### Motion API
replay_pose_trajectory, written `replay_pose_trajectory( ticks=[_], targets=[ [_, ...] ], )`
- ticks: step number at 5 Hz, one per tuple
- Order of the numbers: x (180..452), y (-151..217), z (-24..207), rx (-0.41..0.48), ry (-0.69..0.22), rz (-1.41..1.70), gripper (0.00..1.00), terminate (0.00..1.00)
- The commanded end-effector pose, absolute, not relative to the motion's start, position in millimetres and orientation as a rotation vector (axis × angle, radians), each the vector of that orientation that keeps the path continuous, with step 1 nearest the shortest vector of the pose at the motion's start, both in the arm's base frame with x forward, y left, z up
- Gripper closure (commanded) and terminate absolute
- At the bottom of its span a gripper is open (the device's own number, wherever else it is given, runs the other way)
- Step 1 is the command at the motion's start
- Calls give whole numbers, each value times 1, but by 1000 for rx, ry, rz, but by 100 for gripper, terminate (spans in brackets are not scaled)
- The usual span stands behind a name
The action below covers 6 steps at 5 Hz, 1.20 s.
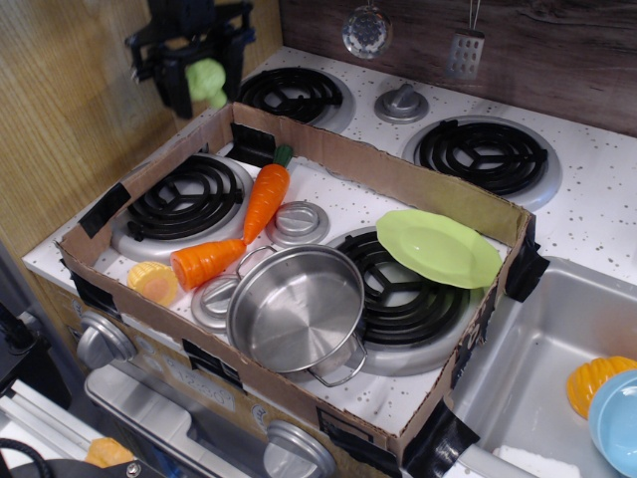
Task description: Put broccoli in pot
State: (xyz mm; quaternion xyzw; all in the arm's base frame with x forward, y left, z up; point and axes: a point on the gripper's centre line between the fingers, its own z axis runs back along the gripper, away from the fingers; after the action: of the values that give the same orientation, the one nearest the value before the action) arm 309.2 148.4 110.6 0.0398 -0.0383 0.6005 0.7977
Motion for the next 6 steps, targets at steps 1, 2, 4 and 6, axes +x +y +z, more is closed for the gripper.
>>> replay_pose_trajectory(
  ticks=[1, 2, 4, 6],
  targets=[
    [269, 97, 119, -37, -162, 1333, 100, 0],
    [247, 70, 102, -79, -137, 1378, 100, 0],
    [231, 29, 88, -120, -124, 1409, 100, 0],
    [226, -1, 67, -235, -9, 1417, 0, 0]
  ],
)
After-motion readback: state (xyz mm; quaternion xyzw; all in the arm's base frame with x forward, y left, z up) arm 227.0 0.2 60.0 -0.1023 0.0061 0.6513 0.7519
